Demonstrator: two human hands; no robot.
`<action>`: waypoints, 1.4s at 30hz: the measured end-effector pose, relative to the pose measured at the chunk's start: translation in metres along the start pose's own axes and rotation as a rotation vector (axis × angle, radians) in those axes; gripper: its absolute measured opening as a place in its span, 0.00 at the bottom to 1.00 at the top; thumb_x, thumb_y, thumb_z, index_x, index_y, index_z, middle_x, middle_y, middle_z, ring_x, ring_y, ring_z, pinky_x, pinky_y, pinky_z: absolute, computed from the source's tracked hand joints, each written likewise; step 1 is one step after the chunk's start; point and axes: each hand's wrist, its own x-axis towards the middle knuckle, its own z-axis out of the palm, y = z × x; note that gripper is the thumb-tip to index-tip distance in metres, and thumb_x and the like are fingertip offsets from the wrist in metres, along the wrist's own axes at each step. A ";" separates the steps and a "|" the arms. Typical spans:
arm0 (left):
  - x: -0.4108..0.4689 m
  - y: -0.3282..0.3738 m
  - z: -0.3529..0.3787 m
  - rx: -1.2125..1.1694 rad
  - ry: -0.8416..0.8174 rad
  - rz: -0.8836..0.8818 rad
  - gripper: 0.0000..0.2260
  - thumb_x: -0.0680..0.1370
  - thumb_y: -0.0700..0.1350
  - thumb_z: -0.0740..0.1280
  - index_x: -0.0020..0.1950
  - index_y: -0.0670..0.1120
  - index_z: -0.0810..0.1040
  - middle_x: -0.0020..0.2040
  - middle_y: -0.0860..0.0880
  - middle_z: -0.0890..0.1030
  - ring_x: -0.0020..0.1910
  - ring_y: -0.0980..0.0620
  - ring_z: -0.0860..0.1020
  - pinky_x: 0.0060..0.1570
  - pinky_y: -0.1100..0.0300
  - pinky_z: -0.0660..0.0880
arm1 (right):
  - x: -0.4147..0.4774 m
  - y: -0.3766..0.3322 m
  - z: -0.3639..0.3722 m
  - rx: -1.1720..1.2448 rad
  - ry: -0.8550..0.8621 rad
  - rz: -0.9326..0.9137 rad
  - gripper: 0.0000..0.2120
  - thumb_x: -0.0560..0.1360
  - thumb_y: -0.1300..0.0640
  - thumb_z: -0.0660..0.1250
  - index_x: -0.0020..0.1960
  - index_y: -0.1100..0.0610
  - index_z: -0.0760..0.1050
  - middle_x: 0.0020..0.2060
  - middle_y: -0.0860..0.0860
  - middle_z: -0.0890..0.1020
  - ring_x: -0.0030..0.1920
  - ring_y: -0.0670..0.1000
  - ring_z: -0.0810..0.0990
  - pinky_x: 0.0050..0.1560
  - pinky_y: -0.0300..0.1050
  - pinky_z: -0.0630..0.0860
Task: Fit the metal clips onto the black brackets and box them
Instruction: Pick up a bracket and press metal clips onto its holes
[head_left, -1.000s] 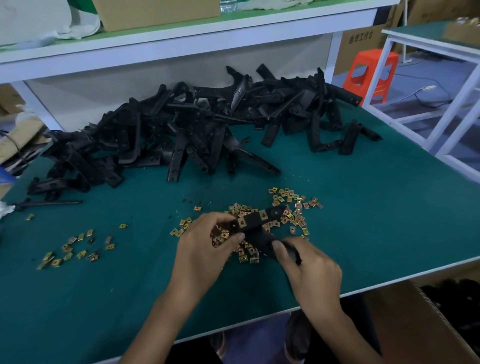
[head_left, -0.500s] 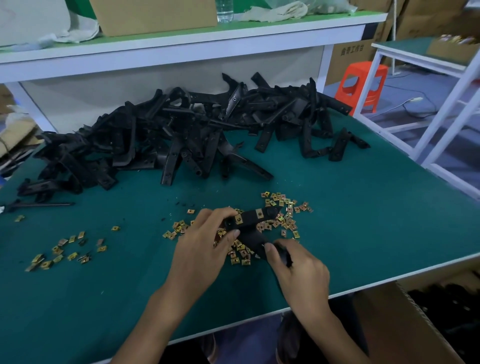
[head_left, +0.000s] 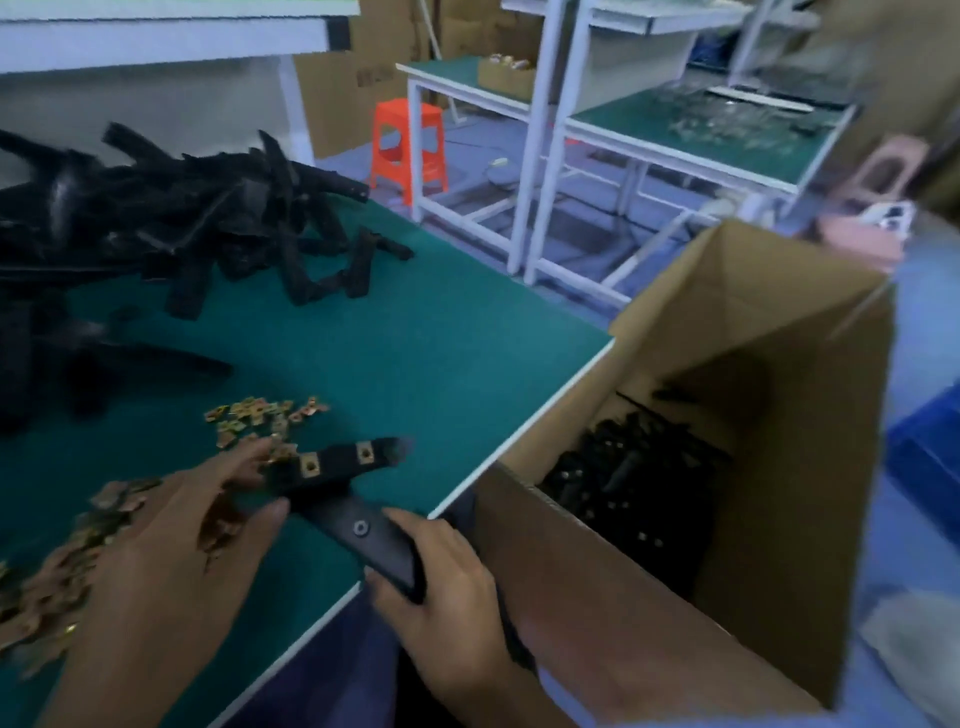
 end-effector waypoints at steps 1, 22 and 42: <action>0.000 0.006 0.009 -0.021 -0.049 0.022 0.24 0.73 0.57 0.69 0.68 0.70 0.71 0.57 0.67 0.77 0.49 0.66 0.79 0.49 0.70 0.74 | -0.008 0.009 -0.012 0.004 0.038 0.052 0.22 0.75 0.46 0.70 0.69 0.42 0.73 0.59 0.39 0.79 0.61 0.44 0.78 0.61 0.42 0.75; 0.002 -0.038 -0.023 0.145 0.052 -0.209 0.08 0.80 0.49 0.68 0.58 0.60 0.79 0.52 0.65 0.79 0.51 0.73 0.74 0.47 0.69 0.69 | 0.064 0.015 -0.042 -0.046 0.084 0.000 0.18 0.77 0.55 0.73 0.66 0.53 0.77 0.57 0.46 0.81 0.58 0.50 0.80 0.61 0.49 0.76; 0.140 -0.148 -0.038 0.332 0.176 -0.469 0.14 0.82 0.49 0.67 0.67 0.49 0.78 0.59 0.46 0.81 0.54 0.44 0.80 0.49 0.51 0.80 | 0.064 -0.036 0.082 -0.056 -0.061 -0.244 0.13 0.68 0.64 0.80 0.49 0.52 0.83 0.38 0.42 0.79 0.39 0.44 0.78 0.40 0.35 0.73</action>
